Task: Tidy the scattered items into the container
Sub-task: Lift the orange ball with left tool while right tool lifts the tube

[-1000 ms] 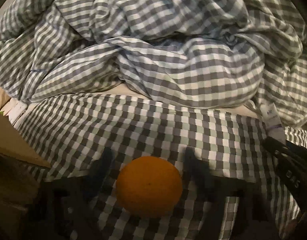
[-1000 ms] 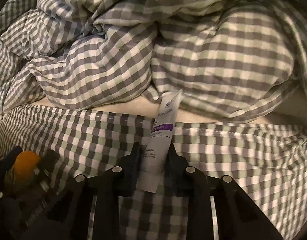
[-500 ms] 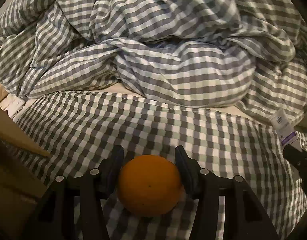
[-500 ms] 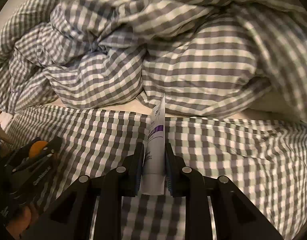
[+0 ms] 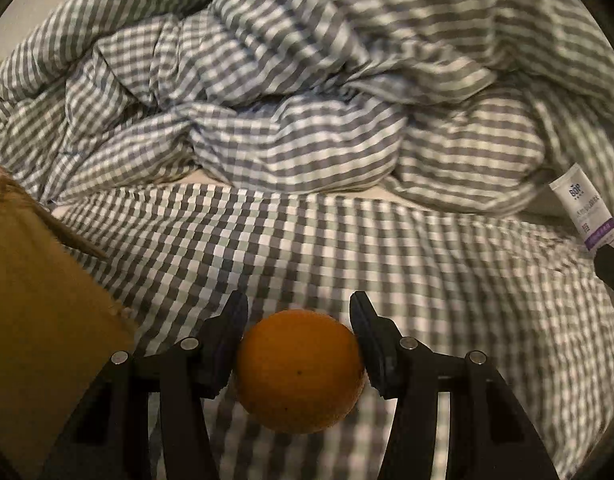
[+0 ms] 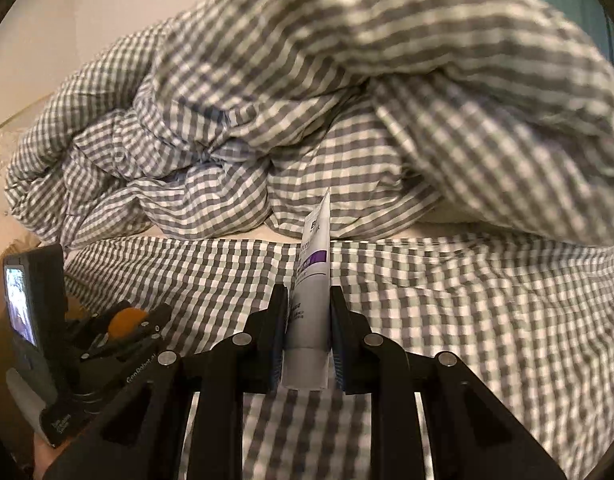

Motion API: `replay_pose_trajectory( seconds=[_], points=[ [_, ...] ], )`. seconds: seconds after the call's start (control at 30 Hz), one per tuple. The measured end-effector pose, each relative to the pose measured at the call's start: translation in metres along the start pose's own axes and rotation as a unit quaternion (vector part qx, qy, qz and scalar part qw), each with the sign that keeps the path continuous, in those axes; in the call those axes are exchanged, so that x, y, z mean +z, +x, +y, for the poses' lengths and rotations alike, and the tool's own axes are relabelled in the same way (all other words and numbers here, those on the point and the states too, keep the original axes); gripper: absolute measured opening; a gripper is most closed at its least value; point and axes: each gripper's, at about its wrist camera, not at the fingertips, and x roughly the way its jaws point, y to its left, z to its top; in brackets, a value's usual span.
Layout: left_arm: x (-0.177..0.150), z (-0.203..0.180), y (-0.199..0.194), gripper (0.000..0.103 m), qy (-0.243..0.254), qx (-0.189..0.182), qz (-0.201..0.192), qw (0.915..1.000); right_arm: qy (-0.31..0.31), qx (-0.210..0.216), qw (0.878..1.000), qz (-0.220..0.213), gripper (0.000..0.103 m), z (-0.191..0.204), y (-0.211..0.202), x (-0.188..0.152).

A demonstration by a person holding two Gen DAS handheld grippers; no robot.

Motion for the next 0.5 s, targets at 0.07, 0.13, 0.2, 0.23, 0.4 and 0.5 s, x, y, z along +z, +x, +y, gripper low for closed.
replay_pose_trajectory(
  seconds=[0.07, 0.13, 0.2, 0.23, 0.4, 0.5],
  points=[
    [0.001, -0.003, -0.018, 0.054, 0.006, -0.001, -0.007, 1.0, 0.0, -0.001, 1.0, -0.006, 0.02, 0.0, -0.017, 0.002],
    [0.004, -0.002, -0.038, 0.054, 0.007, 0.0, -0.015, 0.9999, 0.001, 0.0, 1.0, -0.011, 0.02, 0.002, -0.03, 0.004],
    [0.008, 0.002, -0.057, 0.054, 0.007, -0.001, -0.022, 0.9997, -0.002, -0.001, 1.0, -0.019, 0.02, 0.008, -0.046, 0.007],
    [0.009, 0.004, -0.068, 0.054, 0.008, 0.0, -0.028, 0.9996, -0.004, -0.002, 1.0, -0.024, 0.02, 0.012, -0.056, 0.009],
    [0.02, 0.019, -0.121, 0.054, 0.007, 0.007, -0.055, 0.9984, -0.015, 0.004, 0.999, -0.049, 0.02, 0.035, -0.101, 0.017],
    [0.027, 0.036, -0.155, 0.054, -0.001, 0.01, -0.071, 0.9974, -0.024, 0.014, 0.997, -0.066, 0.02, 0.056, -0.128, 0.025]
  ],
)
